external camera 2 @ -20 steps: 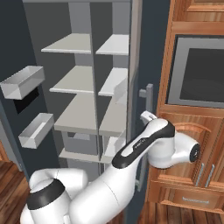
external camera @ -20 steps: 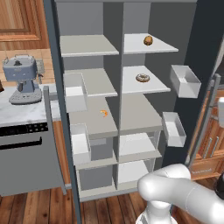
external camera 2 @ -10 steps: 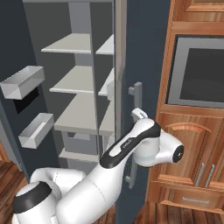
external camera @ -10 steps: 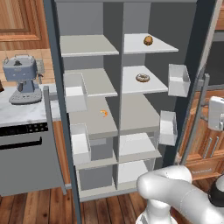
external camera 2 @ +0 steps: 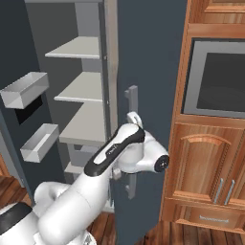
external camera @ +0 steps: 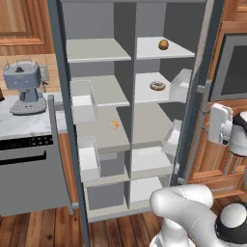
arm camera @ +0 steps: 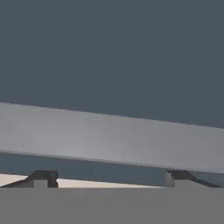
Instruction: Pick up the frozen chicken drumstick from the freezer, place it on any shelf in the fridge, and close the fridge and freezer doors when done.
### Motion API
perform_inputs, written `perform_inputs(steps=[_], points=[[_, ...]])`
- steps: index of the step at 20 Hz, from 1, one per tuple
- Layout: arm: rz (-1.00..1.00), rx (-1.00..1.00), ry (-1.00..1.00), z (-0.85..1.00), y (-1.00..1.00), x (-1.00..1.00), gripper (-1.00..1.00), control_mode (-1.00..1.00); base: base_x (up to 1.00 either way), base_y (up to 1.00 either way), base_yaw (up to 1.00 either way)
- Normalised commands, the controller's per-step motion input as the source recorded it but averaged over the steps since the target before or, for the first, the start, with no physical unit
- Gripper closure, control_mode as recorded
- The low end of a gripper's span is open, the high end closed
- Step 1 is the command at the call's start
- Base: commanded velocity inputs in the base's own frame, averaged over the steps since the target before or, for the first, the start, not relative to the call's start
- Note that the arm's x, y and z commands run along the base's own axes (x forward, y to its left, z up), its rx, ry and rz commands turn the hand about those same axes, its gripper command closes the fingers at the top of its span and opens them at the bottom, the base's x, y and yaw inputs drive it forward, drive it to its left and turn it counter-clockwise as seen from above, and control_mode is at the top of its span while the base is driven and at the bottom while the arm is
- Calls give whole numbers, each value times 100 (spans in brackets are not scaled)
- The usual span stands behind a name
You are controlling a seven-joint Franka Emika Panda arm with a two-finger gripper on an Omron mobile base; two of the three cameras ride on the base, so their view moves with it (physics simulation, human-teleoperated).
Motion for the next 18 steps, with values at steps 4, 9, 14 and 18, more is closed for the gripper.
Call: perform_inputs(steps=[4, 9, 14, 18], points=[[-13, 9, -1, 1, 51, 69, -100, -100, 0, 0, 0], [-11, 14, 0, 9, 31, 75, -100, -100, 0, 0, 0], [-8, 19, 0, 15, 13, 84, -100, -100, 0, 0, 0], [-10, 20, 0, 18, 6, 93, -100, -100, 0, 0, 0]])
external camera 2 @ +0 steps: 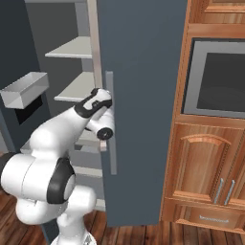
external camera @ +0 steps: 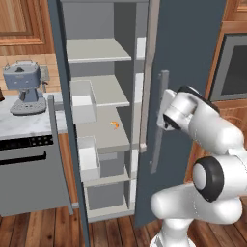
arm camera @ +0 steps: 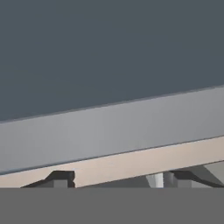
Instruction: Pick up the frozen chicken drumstick from the freezer, place it on any shelf in the fridge, and close the fridge and freezer doors when done.
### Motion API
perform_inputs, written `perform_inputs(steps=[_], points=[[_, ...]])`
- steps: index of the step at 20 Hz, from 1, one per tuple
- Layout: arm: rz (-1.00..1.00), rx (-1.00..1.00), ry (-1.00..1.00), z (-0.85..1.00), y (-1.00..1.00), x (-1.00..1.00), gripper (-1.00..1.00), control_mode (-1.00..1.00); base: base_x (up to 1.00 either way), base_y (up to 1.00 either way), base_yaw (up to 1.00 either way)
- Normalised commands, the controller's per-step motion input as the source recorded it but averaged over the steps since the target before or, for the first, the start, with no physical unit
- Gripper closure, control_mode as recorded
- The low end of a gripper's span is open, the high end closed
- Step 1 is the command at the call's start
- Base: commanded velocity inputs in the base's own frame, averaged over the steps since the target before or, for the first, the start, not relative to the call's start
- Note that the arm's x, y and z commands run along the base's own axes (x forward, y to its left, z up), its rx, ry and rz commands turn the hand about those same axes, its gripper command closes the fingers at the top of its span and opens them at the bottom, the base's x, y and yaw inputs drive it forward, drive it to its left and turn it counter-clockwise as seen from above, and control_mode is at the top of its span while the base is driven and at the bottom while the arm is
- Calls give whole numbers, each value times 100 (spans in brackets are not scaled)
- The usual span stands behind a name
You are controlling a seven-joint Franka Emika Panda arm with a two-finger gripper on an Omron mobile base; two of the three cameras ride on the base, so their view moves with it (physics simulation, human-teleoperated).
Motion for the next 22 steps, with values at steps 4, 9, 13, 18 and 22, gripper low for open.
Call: perform_inputs(steps=[4, 9, 13, 18, 22], points=[[-12, 18, 0, 17, 2, 96, -100, -100, 0, 0, 0], [-17, 11, 0, 11, 1, 99, -100, -100, 0, 0, 0], [-13, 1, 3, 1, 0, 93, -100, -100, 0, 0, 0], [0, 0, 11, 0, 0, 67, -100, -100, 0, 0, 0], [0, 0, 6, 0, 0, 35, -100, -100, 0, 0, 0]])
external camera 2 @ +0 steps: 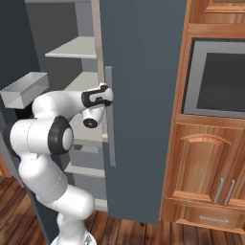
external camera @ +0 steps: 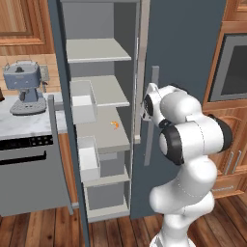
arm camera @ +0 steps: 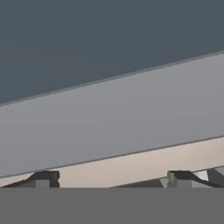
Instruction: Pick up the frozen chicken drumstick from the freezer, place it on any shelf in the fridge, and close the fridge and freezer doors when done.
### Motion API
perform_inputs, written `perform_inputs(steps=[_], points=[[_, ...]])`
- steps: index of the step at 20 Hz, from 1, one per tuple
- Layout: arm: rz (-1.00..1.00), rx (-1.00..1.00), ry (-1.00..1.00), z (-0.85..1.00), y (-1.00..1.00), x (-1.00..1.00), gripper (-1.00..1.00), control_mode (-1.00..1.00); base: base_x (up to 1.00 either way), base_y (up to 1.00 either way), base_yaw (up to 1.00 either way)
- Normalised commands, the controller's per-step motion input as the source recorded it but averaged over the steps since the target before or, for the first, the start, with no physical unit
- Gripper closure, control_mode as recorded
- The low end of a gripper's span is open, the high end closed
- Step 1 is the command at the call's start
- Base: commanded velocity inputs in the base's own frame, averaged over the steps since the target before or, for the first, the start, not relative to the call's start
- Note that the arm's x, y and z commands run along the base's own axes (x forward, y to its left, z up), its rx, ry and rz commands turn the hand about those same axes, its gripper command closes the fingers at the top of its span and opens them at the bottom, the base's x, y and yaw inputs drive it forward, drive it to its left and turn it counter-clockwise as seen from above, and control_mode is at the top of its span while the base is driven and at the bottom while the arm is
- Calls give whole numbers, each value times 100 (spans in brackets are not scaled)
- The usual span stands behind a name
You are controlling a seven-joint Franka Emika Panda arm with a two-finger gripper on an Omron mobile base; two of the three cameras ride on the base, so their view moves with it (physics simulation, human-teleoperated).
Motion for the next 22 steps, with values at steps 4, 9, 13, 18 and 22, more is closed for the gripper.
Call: perform_inputs(steps=[4, 9, 13, 18, 22], points=[[-1, 0, 1, 36, 16, 0, -100, -100, 0, 0, 0], [-1, 0, -2, 84, 41, -9, -100, -100, 0, 0, 0], [-7, 0, 0, 92, 17, -69, -100, -100, 0, 0, 0], [-8, -1, 0, 86, 0, -100, -100, -100, 0, 0, 0], [-8, -7, 3, 85, -4, -100, -100, -100, 0, 0, 0]])
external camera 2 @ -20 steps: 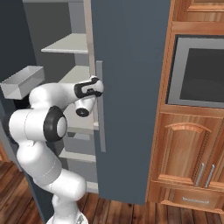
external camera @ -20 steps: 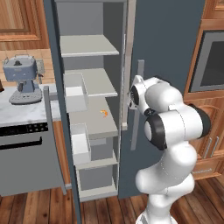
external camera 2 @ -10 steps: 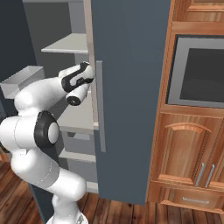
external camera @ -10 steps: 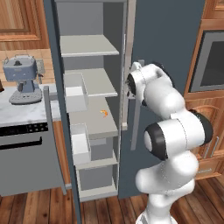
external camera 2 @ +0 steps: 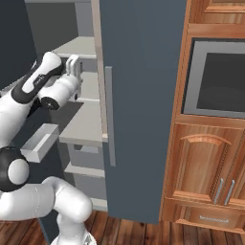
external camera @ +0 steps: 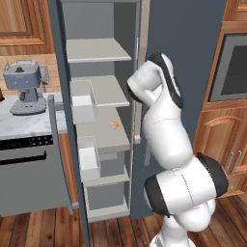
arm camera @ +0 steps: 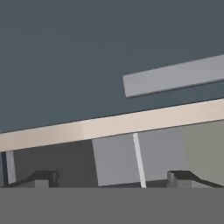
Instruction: Pick up the frozen chicken drumstick from the freezer, place it on any shelf in the fridge, and close the fridge and freezer doors when done.
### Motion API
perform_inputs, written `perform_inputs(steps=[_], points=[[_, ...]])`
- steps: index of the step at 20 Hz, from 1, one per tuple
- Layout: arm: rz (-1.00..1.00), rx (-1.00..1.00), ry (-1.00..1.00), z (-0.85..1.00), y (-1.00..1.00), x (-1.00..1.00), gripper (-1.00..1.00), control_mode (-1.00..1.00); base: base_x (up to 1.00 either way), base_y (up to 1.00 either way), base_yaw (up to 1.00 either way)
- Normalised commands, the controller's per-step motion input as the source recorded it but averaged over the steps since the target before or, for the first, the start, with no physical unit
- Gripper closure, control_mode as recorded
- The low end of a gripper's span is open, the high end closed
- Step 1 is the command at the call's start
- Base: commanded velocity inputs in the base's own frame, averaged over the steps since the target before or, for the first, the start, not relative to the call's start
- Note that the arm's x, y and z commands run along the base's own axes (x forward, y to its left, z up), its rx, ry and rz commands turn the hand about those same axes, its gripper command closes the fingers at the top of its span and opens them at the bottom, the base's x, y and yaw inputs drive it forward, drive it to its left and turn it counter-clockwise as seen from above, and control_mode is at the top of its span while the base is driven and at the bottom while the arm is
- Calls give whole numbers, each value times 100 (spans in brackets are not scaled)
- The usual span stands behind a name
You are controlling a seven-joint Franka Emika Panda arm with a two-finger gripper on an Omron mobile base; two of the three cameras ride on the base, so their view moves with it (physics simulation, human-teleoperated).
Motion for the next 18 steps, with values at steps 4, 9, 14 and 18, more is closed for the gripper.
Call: perform_inputs(steps=[4, 9, 14, 18], points=[[0, -16, 12, 66, -32, -100, -100, -100, 0, 0, 0], [0, -18, 24, 72, -59, -100, -100, -100, 0, 0, 0], [0, -19, 30, 73, -79, -100, -100, -100, 0, 0, 0], [5, -24, 34, 61, -68, -100, -100, -100, 0, 0, 0]])
